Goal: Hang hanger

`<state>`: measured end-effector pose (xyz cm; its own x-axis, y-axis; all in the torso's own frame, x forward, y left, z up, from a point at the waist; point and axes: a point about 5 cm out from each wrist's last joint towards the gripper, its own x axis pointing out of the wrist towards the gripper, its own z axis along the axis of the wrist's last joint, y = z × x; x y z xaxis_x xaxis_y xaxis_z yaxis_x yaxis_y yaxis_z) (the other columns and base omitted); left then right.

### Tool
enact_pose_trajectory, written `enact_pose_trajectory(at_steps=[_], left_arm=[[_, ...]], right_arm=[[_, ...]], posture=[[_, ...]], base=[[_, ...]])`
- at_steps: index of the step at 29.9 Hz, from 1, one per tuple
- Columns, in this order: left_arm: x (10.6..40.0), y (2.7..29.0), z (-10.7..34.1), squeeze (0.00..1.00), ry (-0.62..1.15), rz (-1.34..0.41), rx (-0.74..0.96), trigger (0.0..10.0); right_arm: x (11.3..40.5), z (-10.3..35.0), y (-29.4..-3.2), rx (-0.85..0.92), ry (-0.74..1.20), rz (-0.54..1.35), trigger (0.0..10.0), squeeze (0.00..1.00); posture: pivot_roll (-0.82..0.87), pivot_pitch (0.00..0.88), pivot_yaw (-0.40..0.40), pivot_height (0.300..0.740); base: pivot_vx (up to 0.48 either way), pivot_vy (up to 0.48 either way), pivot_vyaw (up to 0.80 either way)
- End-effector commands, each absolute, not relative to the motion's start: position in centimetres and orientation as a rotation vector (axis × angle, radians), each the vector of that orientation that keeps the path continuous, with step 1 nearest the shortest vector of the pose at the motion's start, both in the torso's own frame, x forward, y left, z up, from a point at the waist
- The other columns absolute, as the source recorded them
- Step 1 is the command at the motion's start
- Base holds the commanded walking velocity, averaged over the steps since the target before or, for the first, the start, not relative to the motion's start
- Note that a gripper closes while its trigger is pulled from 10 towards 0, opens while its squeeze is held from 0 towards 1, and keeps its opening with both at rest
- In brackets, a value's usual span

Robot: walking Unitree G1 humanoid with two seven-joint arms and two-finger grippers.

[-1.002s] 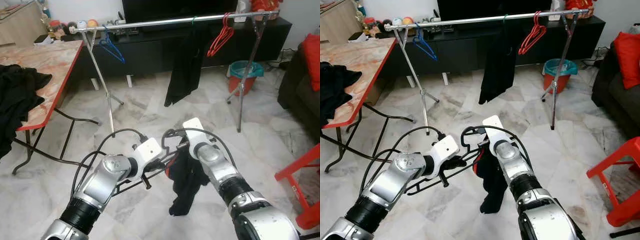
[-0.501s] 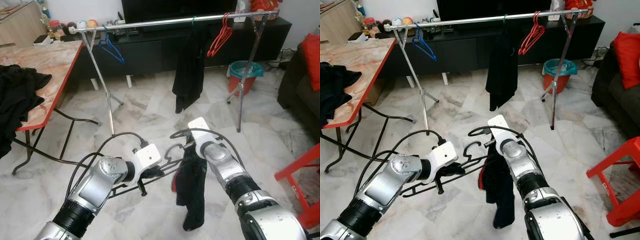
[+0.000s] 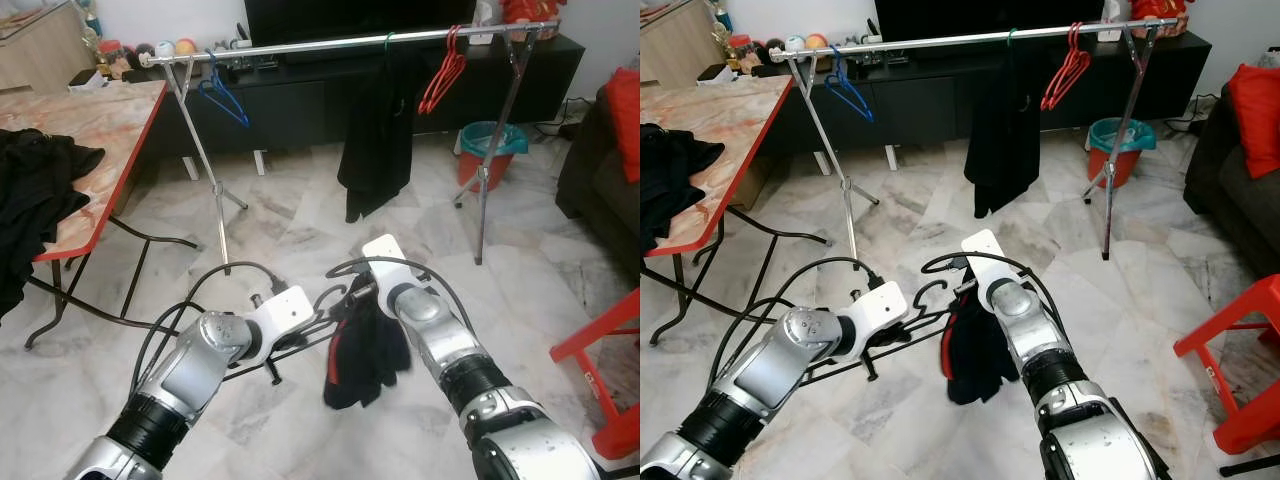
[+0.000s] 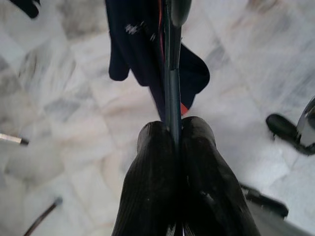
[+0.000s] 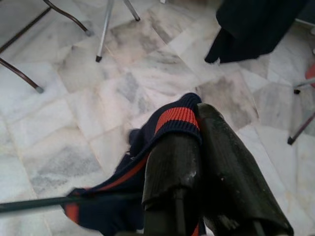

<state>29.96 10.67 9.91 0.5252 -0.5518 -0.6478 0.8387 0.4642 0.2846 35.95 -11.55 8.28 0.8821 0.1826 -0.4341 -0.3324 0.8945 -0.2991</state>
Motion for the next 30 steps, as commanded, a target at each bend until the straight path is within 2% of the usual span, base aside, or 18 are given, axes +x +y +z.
enact_pose_trajectory(at_steps=[1, 8, 24, 30], left_arm=[[30.2, 11.8, 9.5, 0.0, 0.566, -0.842, 0.666, 10.0], [31.2, 12.1, 9.9, 0.0, 0.536, -0.738, 0.644, 10.0], [31.1, 10.6, 10.7, 0.0, 0.468, -0.798, 0.582, 10.0], [32.5, 10.3, 12.0, 0.0, 0.372, -0.694, 0.536, 10.0]], right_arm=[[36.5, 9.5, -11.5, -0.377, 0.363, 0.252, 10.0, 0.0], [36.5, 9.8, -11.4, -0.38, 0.357, 0.251, 10.0, 0.0], [35.6, 8.6, -8.9, -0.407, 0.388, 0.377, 10.0, 0.0], [34.8, 8.3, -7.3, -0.433, 0.397, 0.45, 10.0, 0.0]], posture=[[0.05, 0.0, 0.077, 0.74], [0.05, 0.0, 0.074, 0.74], [0.05, 0.0, 0.072, 0.74], [0.05, 0.0, 0.075, 0.74]], base=[[0.0, 0.0, 0.0], [0.0, 0.0, 0.0], [0.0, 0.0, 0.0], [0.0, 0.0, 0.0]])
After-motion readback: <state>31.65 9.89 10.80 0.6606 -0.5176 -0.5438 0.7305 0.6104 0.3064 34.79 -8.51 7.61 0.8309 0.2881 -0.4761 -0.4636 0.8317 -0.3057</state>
